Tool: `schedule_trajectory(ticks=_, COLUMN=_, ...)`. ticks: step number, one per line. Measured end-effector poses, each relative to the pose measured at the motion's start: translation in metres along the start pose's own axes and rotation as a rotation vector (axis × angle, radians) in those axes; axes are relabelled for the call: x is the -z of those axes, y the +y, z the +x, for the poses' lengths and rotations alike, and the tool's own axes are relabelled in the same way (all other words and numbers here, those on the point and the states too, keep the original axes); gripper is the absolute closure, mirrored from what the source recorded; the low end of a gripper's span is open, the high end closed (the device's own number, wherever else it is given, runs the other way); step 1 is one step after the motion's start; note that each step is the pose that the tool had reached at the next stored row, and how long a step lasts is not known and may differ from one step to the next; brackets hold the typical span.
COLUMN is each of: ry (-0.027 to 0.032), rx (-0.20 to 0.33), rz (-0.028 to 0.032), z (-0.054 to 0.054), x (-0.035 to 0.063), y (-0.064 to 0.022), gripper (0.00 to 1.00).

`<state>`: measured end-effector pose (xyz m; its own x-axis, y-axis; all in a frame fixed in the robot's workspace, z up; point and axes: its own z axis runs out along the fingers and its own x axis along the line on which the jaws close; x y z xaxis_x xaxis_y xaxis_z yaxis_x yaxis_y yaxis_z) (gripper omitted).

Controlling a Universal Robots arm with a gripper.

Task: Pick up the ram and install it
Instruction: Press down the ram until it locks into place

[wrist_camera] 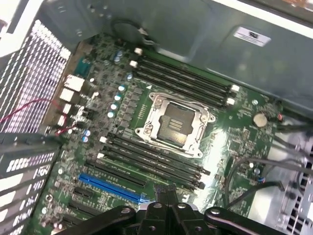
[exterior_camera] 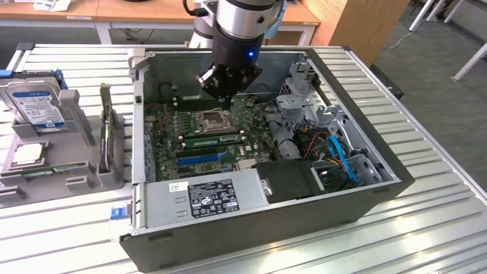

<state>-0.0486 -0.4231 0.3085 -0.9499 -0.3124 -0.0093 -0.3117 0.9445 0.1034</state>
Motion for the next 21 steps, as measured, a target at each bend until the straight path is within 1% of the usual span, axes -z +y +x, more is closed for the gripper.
schedule_trajectory(ticks=6, ry=0.0006, rx=-0.078, rz=-0.0001, z=0.0001, x=-0.0005, y=0.0000, gripper=0.90)
schedule_trajectory(ticks=11, ry=-0.0051, rx=-0.155, rz=-0.0003, z=0.0000, x=-0.0013, y=-0.0001, gripper=0.90)
schedule_trajectory(ticks=15, ry=-0.0069, rx=-0.211, rz=-0.0012, z=0.0000, x=-0.0017, y=-0.0002, gripper=0.90)
schedule_trajectory(ticks=17, ry=-0.0040, rx=-0.235, rz=-0.0022, z=0.0001, x=-0.0019, y=-0.0001, gripper=0.90)
schedule_trajectory(ticks=20, ry=0.0028, rx=-0.269, rz=-0.0044, z=0.0000, x=-0.0021, y=-0.0002, gripper=0.90)
schedule_trajectory(ticks=21, ry=0.0059, rx=-0.280, rz=-0.0053, z=0.0000, x=-0.0022, y=-0.0002, gripper=0.90)
